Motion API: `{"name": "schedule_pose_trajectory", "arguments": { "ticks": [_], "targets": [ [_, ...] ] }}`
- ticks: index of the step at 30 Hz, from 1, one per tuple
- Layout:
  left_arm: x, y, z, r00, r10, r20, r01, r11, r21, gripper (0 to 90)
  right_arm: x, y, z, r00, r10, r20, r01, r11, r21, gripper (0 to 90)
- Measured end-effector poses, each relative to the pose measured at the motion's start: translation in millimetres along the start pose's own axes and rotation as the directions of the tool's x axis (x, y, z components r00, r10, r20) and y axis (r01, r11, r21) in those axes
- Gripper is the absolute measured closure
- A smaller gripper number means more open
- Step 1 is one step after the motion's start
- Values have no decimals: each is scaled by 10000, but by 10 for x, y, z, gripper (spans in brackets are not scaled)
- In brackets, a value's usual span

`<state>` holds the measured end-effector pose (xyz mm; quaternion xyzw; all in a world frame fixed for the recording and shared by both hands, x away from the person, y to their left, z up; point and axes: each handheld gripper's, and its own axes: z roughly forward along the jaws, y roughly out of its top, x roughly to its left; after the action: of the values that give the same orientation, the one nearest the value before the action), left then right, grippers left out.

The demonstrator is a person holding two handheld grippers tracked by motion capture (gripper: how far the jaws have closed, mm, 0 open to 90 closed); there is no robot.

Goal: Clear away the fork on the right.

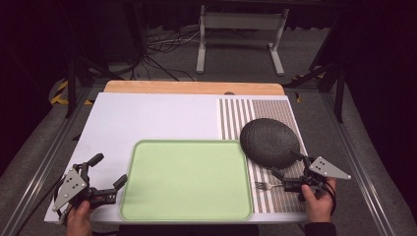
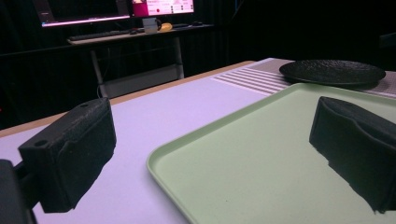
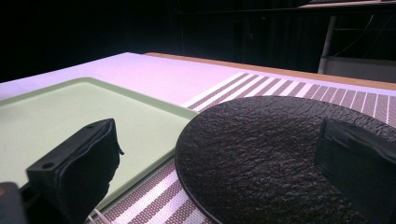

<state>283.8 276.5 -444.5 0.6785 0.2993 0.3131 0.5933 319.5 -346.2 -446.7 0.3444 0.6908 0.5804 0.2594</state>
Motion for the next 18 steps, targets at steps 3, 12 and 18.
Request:
{"name": "schedule_pose_trajectory", "arguments": {
  "ticks": [3, 12, 18],
  "targets": [
    [-4, 3, 0, 10000, 14, -1, -14, 10000, -26, 11, 0, -2, -1, 10000, 2, -30, -2, 10000, -6, 2],
    [-5, 3, 4, 10000, 24, -13, -24, 10000, -37, 11, 2, 4, 0, 9998, 190, -82, -191, 9996, -230, 2],
    [-1, 4, -12, 10000, 23, -26, -23, 10000, -10, 11, 12, 12, 12, 9999, 97, -101, -98, 9998, -193, 2]
  ]
}}
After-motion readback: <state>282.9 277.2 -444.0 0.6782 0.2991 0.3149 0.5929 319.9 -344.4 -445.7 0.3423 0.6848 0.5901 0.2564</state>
